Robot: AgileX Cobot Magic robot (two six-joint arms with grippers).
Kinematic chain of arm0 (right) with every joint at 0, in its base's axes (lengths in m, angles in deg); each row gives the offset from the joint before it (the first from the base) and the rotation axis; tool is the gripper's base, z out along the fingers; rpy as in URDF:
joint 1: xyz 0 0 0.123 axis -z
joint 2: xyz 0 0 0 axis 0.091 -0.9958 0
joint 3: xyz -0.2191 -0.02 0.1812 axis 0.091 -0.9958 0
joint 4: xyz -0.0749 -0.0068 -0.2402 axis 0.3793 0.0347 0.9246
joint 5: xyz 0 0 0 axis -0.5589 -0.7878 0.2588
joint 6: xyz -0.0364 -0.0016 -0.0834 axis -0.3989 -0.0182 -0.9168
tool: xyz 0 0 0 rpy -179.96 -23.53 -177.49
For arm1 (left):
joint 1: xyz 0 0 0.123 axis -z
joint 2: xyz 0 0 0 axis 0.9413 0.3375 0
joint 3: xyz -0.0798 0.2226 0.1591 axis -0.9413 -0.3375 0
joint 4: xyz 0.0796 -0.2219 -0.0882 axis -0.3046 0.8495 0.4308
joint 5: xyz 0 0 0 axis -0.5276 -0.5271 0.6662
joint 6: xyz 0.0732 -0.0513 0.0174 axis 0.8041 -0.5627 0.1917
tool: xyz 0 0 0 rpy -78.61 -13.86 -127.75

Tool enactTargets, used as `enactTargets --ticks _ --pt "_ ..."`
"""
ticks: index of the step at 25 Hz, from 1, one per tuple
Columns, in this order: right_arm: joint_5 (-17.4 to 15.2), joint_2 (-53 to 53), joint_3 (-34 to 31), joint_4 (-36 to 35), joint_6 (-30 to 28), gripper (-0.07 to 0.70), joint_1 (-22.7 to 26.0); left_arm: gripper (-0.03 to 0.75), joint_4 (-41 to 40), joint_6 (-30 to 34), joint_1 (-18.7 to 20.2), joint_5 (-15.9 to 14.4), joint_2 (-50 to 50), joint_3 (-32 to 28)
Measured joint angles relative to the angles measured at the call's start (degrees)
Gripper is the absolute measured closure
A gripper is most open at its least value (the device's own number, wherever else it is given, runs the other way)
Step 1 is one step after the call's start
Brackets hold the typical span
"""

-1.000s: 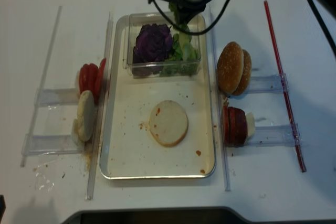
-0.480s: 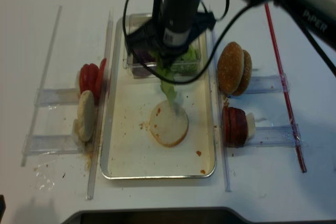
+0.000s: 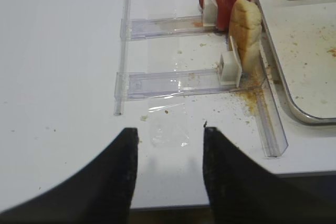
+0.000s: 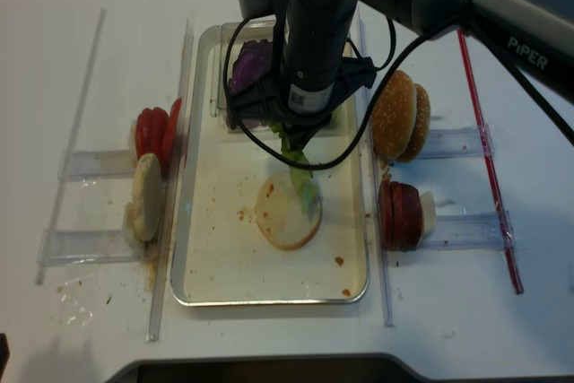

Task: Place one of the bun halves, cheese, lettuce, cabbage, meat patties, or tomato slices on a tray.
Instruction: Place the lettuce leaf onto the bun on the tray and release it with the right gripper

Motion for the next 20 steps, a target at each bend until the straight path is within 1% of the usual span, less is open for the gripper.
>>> enactTargets --ticks 7,14,20 --pt "0.12 0.00 -0.56 0.83 0.93 0.573 0.00 0.429 0.00 0.00 0.00 0.00 0.00 0.00" --pt "0.25 0.00 -4.48 1.22 1.47 0.573 0.00 0.429 0.00 0.00 0.00 0.00 0.00 0.00" --pt "0.35 0.00 -4.56 -0.51 1.74 0.573 0.00 0.429 0.00 0.00 0.00 0.00 0.00 0.00"
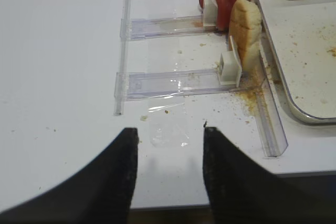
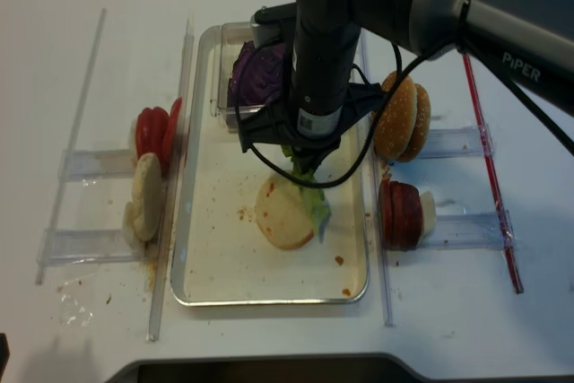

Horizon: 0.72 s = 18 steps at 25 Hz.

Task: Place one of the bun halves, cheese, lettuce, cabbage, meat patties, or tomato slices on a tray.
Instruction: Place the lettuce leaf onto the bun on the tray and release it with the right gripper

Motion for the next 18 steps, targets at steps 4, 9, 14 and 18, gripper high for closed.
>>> enactTargets --ticks 4,9,14,18 --pt "0.03 -1.02 0.00 -1.07 0.09 0.573 -0.48 0.429 0.00 0.00 0.00 0.00 0.00 0.00" --pt "0.26 -3.31 -0.13 -1.44 0.09 0.573 -2.00 0.429 0.00 0.00 0.00 0.00 0.00 0.00" --pt "0.28 -3.68 -0.18 -2.05 0.50 0.569 -1.99 0.429 0.00 0.00 0.00 0.00 0.00 0.00" --pt "0.28 -3.68 -0.18 -2.20 0.50 0.505 -1.99 0.429 0.00 0.00 0.00 0.00 0.00 0.00"
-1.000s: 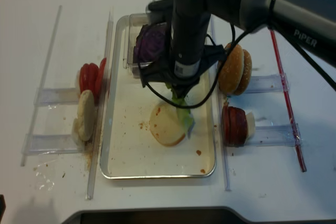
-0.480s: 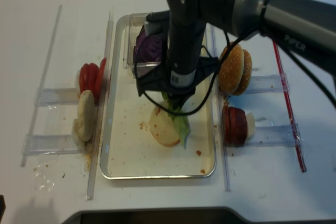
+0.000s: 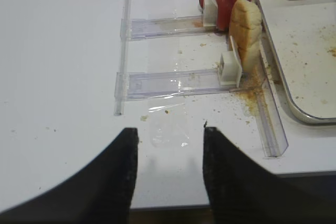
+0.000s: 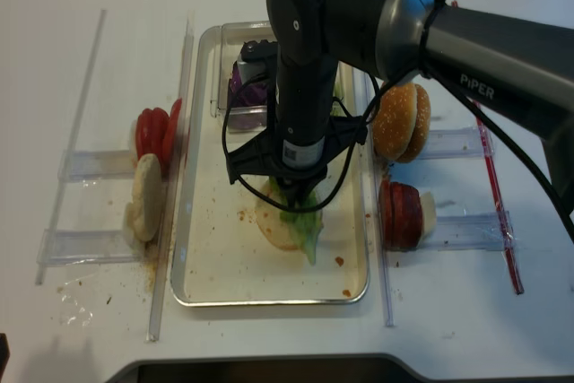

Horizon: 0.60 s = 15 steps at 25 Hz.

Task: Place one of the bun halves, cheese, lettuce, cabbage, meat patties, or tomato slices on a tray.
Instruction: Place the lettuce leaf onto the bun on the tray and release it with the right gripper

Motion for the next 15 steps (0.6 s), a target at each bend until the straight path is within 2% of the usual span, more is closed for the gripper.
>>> enactTargets --ticks 7,12,15 --pt "0.92 0.00 0.00 -0.12 0.61 0.315 0.00 0.429 0.00 0.00 0.00 0.00 0.00 0.00" --pt "0.56 0.00 0.19 0.13 0.70 0.098 0.00 0.429 0.00 0.00 0.00 0.00 0.00 0.00" --pt "0.43 0.00 1.91 1.07 0.72 0.047 0.00 0.429 0.00 0.00 0.00 0.00 0.00 0.00"
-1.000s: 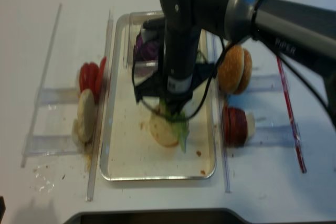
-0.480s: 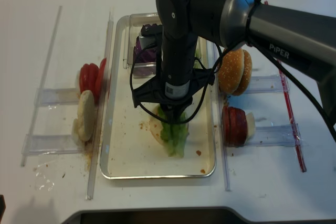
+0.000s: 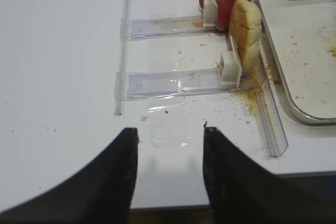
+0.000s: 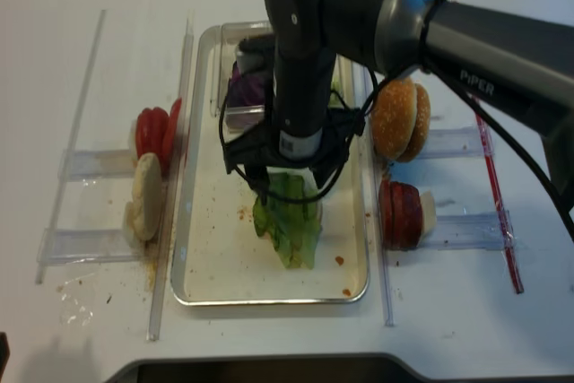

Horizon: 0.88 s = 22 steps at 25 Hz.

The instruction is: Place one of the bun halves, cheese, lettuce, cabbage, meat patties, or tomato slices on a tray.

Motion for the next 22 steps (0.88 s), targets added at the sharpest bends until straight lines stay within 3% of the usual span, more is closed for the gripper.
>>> enactTargets --ticks 6,15,22 --pt "0.00 -0.08 3.75 0.49 0.21 0.034 0.00 0.429 0.00 0.00 0.00 0.00 0.00 0.00" --pt "-0.25 -0.08 3.76 0.11 0.11 0.034 0.13 0.429 0.00 0.00 0.00 0.00 0.00 0.00" --pt "-0.38 3.70 3.76 -0.23 -0.86 0.061 4.32 0.429 -0.03 0.00 0.00 0.00 0.00 0.00"
